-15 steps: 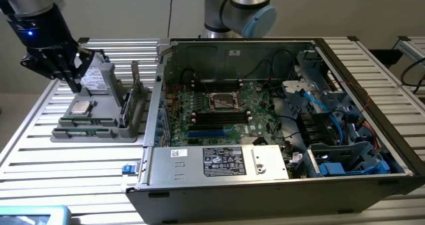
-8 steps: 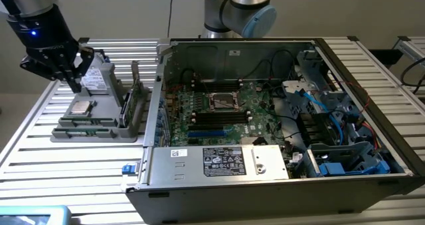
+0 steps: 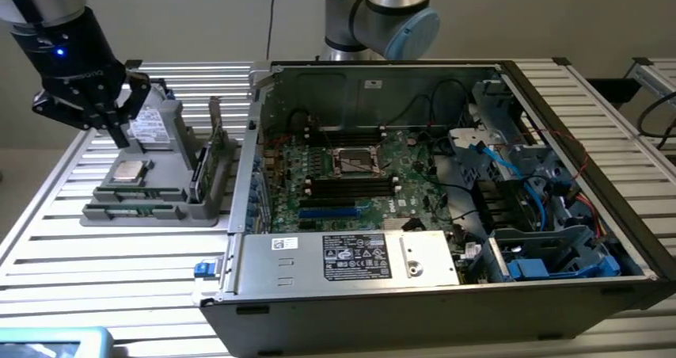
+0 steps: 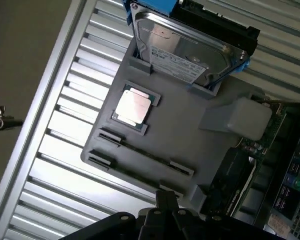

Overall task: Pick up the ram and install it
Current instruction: 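Pick up the ram and move it above insertion slot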

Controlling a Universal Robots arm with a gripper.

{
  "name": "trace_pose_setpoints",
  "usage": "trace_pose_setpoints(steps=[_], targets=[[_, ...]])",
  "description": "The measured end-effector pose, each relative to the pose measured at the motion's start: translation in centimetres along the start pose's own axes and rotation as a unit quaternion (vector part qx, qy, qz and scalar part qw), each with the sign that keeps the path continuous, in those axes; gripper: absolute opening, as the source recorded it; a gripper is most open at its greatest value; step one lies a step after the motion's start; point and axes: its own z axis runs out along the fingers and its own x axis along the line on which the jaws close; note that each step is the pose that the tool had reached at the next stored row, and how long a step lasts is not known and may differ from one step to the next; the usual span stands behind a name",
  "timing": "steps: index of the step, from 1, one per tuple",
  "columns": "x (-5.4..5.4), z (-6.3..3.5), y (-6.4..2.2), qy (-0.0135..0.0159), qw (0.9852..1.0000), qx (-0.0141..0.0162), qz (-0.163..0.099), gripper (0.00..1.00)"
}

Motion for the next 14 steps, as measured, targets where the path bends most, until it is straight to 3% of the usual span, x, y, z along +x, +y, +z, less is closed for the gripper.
trace_pose_setpoints(steps=[4, 7, 11, 14], targets=[[0.00, 0.04, 0.00, -0.0001, 0.9993, -0.0006, -0.036, 0.11], [0.00, 0.06, 0.00, 0.0000, 0.9980, -0.0007, -0.064, 0.11], [0.00, 0.08, 0.00, 0.0002, 0.9950, -0.0007, -0.100, 0.11], [0.00, 0.09, 0.00, 0.0003, 0.9919, -0.0006, -0.127, 0.11]])
